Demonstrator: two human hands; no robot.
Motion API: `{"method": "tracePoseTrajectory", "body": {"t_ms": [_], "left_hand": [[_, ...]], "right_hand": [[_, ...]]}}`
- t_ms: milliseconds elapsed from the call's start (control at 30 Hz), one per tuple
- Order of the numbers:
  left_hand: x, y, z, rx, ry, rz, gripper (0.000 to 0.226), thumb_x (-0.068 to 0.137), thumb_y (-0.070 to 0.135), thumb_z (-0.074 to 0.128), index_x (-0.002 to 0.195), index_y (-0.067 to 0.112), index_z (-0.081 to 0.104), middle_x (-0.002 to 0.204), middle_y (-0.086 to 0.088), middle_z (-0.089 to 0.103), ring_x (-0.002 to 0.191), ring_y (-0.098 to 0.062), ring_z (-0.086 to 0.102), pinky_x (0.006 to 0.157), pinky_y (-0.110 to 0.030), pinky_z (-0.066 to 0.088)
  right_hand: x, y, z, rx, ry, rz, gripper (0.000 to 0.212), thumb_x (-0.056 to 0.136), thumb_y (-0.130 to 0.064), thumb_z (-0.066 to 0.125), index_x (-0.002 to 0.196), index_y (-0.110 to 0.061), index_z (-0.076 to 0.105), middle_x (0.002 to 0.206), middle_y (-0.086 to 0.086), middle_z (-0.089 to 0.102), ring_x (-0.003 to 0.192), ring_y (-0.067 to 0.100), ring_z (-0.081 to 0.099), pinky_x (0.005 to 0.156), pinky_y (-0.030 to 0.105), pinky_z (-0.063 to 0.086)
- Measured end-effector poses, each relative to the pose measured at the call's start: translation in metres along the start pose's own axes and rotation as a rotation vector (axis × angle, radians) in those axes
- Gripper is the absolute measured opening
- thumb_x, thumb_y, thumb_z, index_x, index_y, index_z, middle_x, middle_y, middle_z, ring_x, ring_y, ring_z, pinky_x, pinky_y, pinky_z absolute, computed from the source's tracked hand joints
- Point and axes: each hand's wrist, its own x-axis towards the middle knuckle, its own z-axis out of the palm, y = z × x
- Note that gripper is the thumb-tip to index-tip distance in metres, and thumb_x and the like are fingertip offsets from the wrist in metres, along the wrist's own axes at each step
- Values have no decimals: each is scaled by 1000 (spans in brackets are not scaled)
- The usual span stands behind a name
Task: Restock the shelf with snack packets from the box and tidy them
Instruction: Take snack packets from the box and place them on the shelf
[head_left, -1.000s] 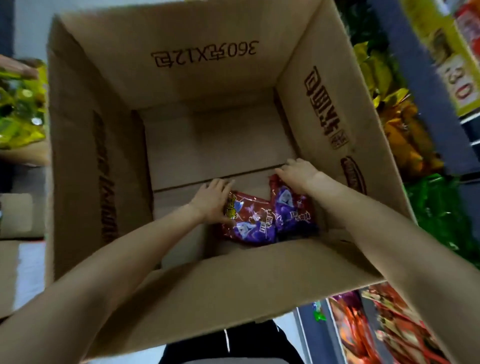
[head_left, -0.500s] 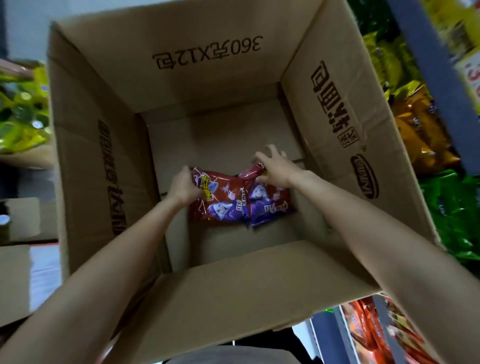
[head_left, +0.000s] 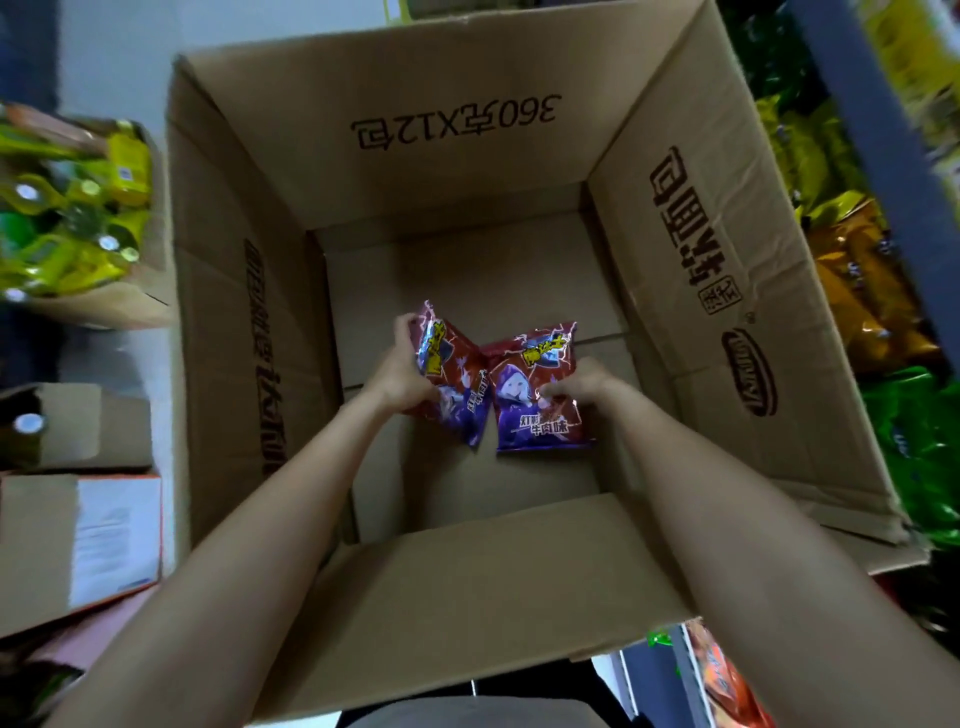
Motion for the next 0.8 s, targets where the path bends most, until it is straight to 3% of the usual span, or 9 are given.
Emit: {"method": "tracePoseTrajectory", "body": {"t_ms": [100, 233, 367, 433, 600, 700, 800], "left_hand": [[-12, 20, -12, 40, 184, 42, 79, 68, 1, 79, 132, 18, 35, 112, -6, 57, 96, -20, 60, 74, -33, 54], [-35, 45, -36, 226, 381, 261, 42, 76, 9, 73, 115, 16, 60, 111, -2, 65, 99, -15, 62, 82, -29, 51], [-66, 77, -66, 96, 479, 467, 36, 72, 5, 76, 98, 27, 65, 97, 9, 65, 91, -3, 58, 82, -14, 46], [-82, 93, -80, -9, 461, 622, 39, 70, 4, 79, 97, 27, 63, 95, 13, 64, 89, 0, 59, 79, -6, 43], [-125, 131, -86, -252, 391, 896, 45, 70, 6, 81, 99, 30, 57, 96, 15, 62, 87, 7, 59, 78, -10, 44], [-147, 150, -71, -461, 290, 944, 37, 69, 11, 81, 96, 27, 61, 91, 12, 68, 87, 0, 62, 80, -17, 49], [-163, 170, -51, -522, 147, 974, 18, 75, 22, 77, 89, 27, 67, 85, 13, 72, 81, -5, 63, 75, -23, 51]], "right_hand": [[-23, -16, -20, 26, 22, -122, 36, 84, -25, 71, 114, -11, 60, 114, 11, 66, 101, 26, 64, 86, 32, 49], [-75, -36, -54, -150, 236, -349, 45, 86, -28, 68, 125, -12, 50, 120, 9, 62, 108, 26, 60, 89, 34, 47], [-153, -28, -83, 12, 544, -507, 34, 83, -33, 70, 108, -21, 50, 105, 0, 67, 95, 21, 64, 82, 39, 52], [-196, -16, -91, 246, 655, -589, 29, 83, -33, 70, 106, -23, 55, 97, -6, 68, 90, 14, 65, 80, 36, 52], [-285, 12, -86, 856, 793, -689, 22, 88, -26, 66, 108, -27, 57, 97, -13, 68, 81, -3, 66, 72, 13, 49], [-313, 39, -72, 978, 914, -626, 19, 89, -31, 64, 108, -32, 58, 104, -9, 69, 91, 4, 67, 82, 23, 51], [-338, 69, -57, 991, 1037, -570, 19, 90, -29, 63, 105, -33, 54, 98, -16, 66, 84, -8, 62, 78, 15, 47]]}}
